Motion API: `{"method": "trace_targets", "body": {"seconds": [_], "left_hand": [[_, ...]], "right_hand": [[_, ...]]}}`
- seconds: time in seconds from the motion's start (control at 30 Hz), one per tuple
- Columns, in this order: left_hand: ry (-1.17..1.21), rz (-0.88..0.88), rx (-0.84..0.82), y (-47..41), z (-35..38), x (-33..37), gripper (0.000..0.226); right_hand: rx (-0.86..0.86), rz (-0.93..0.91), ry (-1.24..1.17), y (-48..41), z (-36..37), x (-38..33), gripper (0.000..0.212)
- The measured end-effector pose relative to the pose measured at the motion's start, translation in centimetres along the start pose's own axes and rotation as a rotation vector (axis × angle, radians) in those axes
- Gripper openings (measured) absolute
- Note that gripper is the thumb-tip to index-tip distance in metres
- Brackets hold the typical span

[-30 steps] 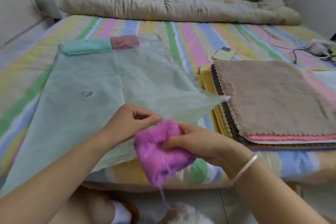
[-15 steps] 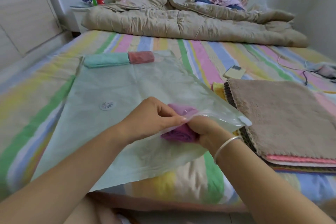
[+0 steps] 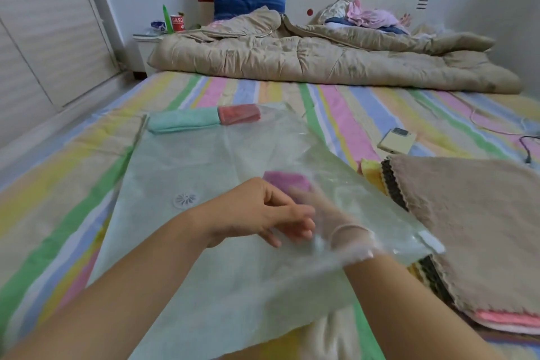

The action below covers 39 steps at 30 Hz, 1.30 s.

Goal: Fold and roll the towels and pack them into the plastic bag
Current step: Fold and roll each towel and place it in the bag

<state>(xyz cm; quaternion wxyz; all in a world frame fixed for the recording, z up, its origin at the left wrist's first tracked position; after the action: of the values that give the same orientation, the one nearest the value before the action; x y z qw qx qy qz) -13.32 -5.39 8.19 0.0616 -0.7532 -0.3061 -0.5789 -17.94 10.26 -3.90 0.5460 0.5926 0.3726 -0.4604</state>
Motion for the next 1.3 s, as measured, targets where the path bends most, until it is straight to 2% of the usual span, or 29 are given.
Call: {"method": "trace_targets", "body": {"seconds": [0.03, 0.1, 0.17, 0.23, 0.33, 0.43, 0.47, 0.57, 0.63, 0.73, 0.83, 0.93, 1.03, 1.17, 1.3], "left_hand": [[0.035, 0.003, 0.063, -0.7, -0.7, -0.2, 0.027], [0.156, 0.010, 0.328, -2.4, -3.1, -1.1, 0.022], [0.220, 0.000, 0.631, -4.7, -6.6, -3.2, 0.019], [0.147, -0.034, 0.848, -7.2, -9.8, -5.1, 0.018], [-0.024, -0.158, 1.007, -10.3, -12.8, -7.1, 0.014], [-0.237, -0.231, 0.986, -13.2, -14.1, -8.3, 0.028], [-0.321, -0.226, 0.961, -14.2, -14.5, -8.7, 0.032], [-0.599, -0.185, 0.855, -17.7, -14.8, -9.9, 0.043], [-0.703, -0.195, 0.778, -19.4, -14.7, -10.4, 0.049], [-0.753, -0.207, 0.736, -20.6, -15.0, -11.5, 0.055], [-0.719, -0.221, 0.742, -20.6, -15.6, -13.1, 0.057], [-0.654, -0.236, 0.723, -20.5, -15.8, -14.8, 0.058], [-0.690, -0.230, 0.726, -20.4, -16.0, -15.2, 0.061], [-0.729, -0.275, 0.739, -20.2, -16.5, -15.6, 0.080], [-0.715, -0.288, 0.735, -20.4, -16.6, -16.2, 0.096]], "right_hand": [[0.022, 0.000, -0.009, -0.4, -0.6, 0.6, 0.074], [0.016, -0.012, -0.050, -0.9, -1.1, 1.3, 0.079], [0.036, 0.006, -0.008, 0.2, -1.1, 0.5, 0.070], [0.101, -0.018, 0.243, 0.4, -1.6, 0.2, 0.065], [0.329, -0.176, 0.779, 1.3, -3.2, -0.8, 0.076], [0.525, -0.407, 1.125, 4.0, -3.1, -1.2, 0.047], [0.529, -0.515, 1.198, 4.9, -2.5, -1.1, 0.042], [0.425, -0.737, 1.348, 6.0, 0.2, 0.3, 0.045], [0.372, -0.712, 1.441, 4.5, 0.7, 1.7, 0.049], [0.425, -0.679, 1.508, 2.1, 0.5, 1.7, 0.050], [0.471, -0.676, 1.450, -0.6, 0.4, 0.4, 0.048], [0.461, -0.646, 1.346, -4.1, 0.2, -0.9, 0.055], [0.423, -0.565, 1.235, -8.8, -0.5, -2.0, 0.056], [0.404, -0.580, 1.150, -15.3, -0.4, -4.4, 0.051], [0.460, -0.618, 1.133, -19.7, -0.4, -6.6, 0.049]]}}
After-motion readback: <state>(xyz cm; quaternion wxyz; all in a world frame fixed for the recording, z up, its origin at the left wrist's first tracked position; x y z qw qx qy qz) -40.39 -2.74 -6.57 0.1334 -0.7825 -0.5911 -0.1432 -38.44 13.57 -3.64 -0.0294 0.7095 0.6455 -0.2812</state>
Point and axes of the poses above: each hand's wrist, its own y-axis away from the middle knuckle, its own z-axis out of the palm, x = y × z, the point moved 4 cm from there along -y, towards the middle knuckle, and after that the axes turned 5 degrees about -x, right-handed, at the moved point
